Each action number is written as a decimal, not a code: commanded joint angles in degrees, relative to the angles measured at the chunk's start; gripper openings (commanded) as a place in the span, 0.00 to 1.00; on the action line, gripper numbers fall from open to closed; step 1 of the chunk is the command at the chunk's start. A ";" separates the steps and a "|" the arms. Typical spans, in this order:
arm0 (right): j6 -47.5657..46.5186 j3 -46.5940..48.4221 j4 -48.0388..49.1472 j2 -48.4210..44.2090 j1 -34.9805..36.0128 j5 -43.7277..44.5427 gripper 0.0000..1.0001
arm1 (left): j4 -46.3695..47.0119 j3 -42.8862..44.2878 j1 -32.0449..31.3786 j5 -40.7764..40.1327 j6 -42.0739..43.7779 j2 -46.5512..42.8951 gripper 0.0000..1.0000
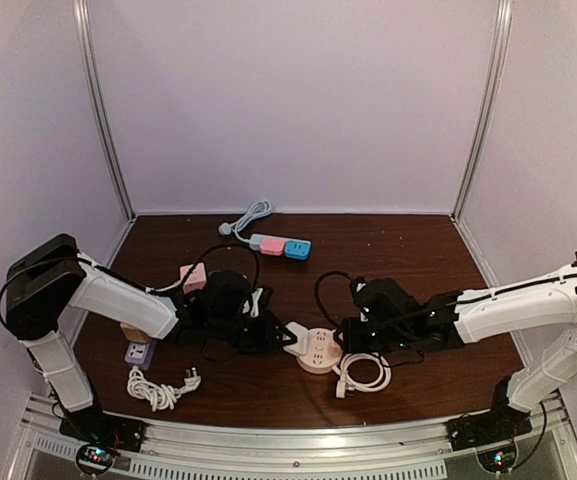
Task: Pull the plug off the socket
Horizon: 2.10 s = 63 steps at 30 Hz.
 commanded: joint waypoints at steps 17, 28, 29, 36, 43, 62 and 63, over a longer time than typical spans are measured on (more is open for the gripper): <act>0.49 -2.64 -1.25 5.79 -0.19 -2.25 0.24 | 38.81 -8.52 1.00 4.28 -8.72 3.11 0.00; 0.42 -2.73 -1.04 8.00 -0.14 -3.22 0.20 | 54.01 -9.92 1.72 6.27 -13.28 6.63 0.00; 0.40 -2.75 -1.08 8.19 -0.14 -3.28 0.20 | 54.21 -9.74 1.70 6.66 -13.18 6.69 0.00; 0.31 -2.35 -1.48 9.13 -0.18 -3.43 0.20 | 56.16 -8.74 1.70 7.93 -12.01 5.88 0.00; 0.14 -2.10 -2.00 9.53 -0.14 -3.45 0.20 | 57.49 -7.30 2.14 9.78 -11.26 4.87 0.00; -0.22 0.31 -3.87 11.87 2.00 -0.61 0.19 | 59.46 -5.97 2.50 10.92 -15.34 4.85 0.00; -0.26 0.59 -3.87 12.04 2.10 -0.68 0.18 | 59.36 -5.98 2.50 10.91 -15.28 4.87 0.00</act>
